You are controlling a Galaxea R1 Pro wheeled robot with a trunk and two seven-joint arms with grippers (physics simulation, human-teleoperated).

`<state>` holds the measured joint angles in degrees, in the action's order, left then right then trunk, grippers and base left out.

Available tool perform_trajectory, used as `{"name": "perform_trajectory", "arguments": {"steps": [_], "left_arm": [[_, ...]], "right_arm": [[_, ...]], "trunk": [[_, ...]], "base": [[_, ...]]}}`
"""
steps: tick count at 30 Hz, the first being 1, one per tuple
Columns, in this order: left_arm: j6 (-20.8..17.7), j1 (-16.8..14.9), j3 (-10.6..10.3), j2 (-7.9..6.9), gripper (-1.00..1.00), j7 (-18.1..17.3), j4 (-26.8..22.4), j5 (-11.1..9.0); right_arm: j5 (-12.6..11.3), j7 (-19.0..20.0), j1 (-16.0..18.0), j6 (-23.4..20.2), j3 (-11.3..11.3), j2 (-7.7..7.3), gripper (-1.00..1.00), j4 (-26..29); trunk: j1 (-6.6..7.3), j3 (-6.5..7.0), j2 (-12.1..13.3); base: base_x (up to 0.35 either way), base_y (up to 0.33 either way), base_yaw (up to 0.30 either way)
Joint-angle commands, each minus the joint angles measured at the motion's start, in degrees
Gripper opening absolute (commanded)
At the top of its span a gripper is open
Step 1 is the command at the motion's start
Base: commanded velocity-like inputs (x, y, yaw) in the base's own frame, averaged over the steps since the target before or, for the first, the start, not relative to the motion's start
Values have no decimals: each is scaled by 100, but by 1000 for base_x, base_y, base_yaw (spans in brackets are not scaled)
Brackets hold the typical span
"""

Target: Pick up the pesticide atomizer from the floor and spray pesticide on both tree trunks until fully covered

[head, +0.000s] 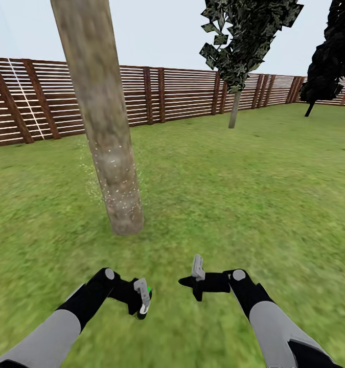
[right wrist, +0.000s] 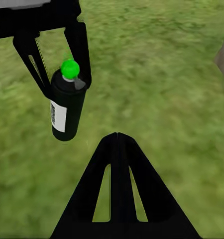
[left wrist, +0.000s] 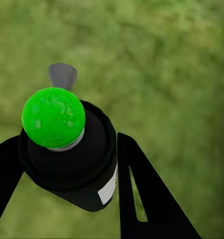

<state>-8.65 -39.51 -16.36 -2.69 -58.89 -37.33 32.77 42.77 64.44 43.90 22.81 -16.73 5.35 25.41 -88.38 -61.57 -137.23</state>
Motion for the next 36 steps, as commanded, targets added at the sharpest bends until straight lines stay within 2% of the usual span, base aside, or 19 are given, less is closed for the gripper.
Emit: {"name": "perform_trajectory", "arguments": {"steps": [1,4,7,8,22,26,36], "left_arm": [[-9,-4,-3,41,-100,-1,-1,9],[-41,-149,-7,196,-100,-5,6,3],[-49,-194,-8,336,-100,-8,6,91],[-49,-196,-8,380,-100,-9,7,118],[52,-190,20,420,-100,-26,121,46],[47,-189,35,555,-100,-26,121,38],[38,-198,59,672,-100,-18,110,35]], "right_arm": [[2,-1,7,-3,2,4,-100,-1],[10,-8,21,-13,5,101,-100,-1],[5,-19,37,-22,318,152,-100,7],[4,-20,57,-22,361,157,-100,7],[-8,-21,128,-23,381,160,-100,16],[-13,-24,128,-23,381,164,-100,16],[-14,-21,155,-23,381,163,-100,16]], "trunk": [[0,0,0],[0,0,0],[0,0,0],[0,0,0],[0,0,0],[0,0,0],[0,0,0]], "base": [[0,0,0],[0,0,0],[0,0,0],[0,0,0],[0,0,0],[0,0,0],[0,0,0]]}}
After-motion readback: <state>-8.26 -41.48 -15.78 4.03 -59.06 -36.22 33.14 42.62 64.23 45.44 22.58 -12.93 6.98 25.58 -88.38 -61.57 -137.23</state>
